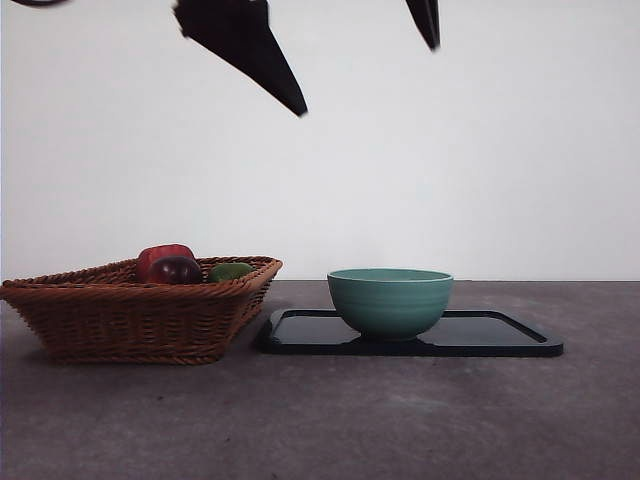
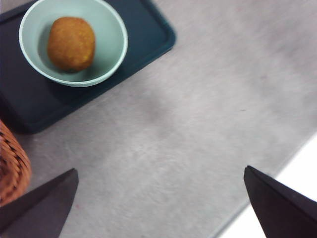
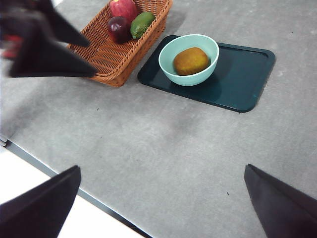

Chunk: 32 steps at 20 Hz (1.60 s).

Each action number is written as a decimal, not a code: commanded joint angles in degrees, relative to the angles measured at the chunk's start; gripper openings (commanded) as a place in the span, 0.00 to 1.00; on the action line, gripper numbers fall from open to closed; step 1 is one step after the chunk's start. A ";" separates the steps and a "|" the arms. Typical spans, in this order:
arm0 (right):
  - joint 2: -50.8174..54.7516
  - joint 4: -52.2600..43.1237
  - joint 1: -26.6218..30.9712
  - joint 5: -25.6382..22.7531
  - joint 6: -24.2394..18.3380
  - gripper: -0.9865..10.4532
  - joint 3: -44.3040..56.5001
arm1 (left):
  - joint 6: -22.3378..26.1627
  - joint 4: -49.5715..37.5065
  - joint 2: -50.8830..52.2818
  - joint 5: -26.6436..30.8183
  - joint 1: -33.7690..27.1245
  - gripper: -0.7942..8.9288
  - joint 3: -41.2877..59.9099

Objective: Pick up the wifruite, put it on the bowl, pick up the plate, put it on desk

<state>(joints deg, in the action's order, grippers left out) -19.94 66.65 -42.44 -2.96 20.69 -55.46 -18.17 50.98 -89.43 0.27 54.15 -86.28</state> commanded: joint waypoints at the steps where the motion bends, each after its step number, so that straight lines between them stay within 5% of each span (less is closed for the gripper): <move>1: -0.04 -0.13 -0.57 -0.04 -0.59 0.62 -0.46 | 3.17 1.84 -4.76 0.15 -0.59 0.62 -4.85; 19: -0.04 0.33 -0.57 -0.07 -0.55 0.62 -0.46 | 18.45 8.90 -36.41 0.17 -9.18 0.63 -35.23; 32: -0.04 0.48 -0.57 -0.07 -0.50 0.62 -0.46 | 21.81 -0.98 -43.82 0.20 -11.08 0.62 -35.98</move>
<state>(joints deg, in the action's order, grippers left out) -19.94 67.42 -42.44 -2.98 20.62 -55.46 2.63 50.26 -131.20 0.27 42.76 -120.57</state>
